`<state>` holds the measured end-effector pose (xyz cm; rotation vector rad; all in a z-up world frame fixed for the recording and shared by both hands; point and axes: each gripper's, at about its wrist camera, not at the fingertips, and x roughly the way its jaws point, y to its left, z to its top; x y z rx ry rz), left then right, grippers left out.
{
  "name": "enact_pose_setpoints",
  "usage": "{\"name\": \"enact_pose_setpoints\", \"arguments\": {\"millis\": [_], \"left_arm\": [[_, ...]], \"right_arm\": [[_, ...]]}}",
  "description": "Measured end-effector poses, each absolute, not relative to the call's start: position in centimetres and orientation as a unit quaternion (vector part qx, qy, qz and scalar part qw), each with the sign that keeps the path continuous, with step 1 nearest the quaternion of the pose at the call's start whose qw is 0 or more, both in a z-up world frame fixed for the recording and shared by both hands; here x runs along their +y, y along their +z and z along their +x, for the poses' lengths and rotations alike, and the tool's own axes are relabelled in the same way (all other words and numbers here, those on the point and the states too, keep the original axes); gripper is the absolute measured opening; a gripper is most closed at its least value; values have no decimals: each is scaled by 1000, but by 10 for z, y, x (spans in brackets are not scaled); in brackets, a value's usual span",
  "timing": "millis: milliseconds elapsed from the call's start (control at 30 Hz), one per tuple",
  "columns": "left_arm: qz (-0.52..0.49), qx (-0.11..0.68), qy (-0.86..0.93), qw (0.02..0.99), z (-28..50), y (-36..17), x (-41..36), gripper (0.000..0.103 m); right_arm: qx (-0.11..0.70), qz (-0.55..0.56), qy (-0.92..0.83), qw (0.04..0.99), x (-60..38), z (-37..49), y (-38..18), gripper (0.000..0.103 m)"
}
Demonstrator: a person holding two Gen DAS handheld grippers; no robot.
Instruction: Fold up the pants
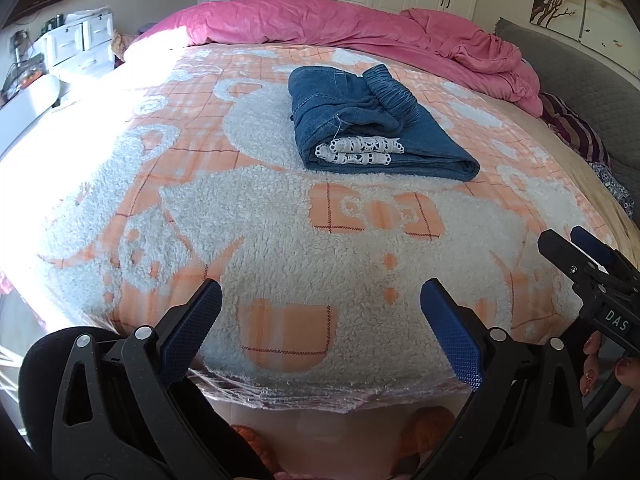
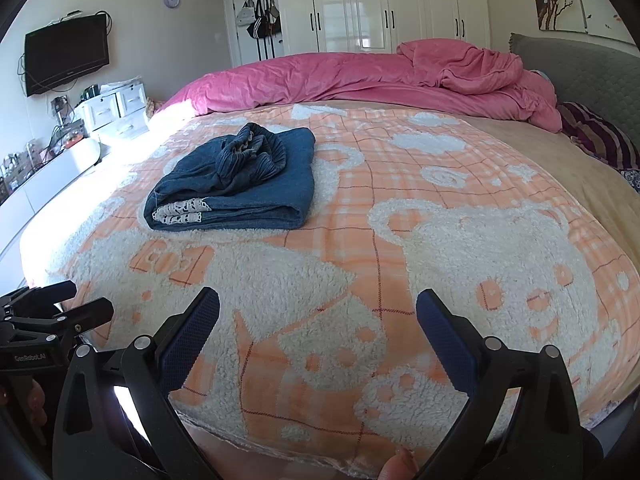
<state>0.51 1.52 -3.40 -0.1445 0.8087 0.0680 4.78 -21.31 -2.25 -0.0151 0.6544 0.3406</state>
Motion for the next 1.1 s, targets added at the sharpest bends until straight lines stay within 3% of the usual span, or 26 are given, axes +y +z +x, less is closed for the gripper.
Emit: {"name": "enact_pose_setpoints", "arguments": {"millis": [1100], "left_arm": [[-60,404,42,912,8,-35,14,93]], "right_arm": [[325,-4,166,931,-215,51,-23,98]]}}
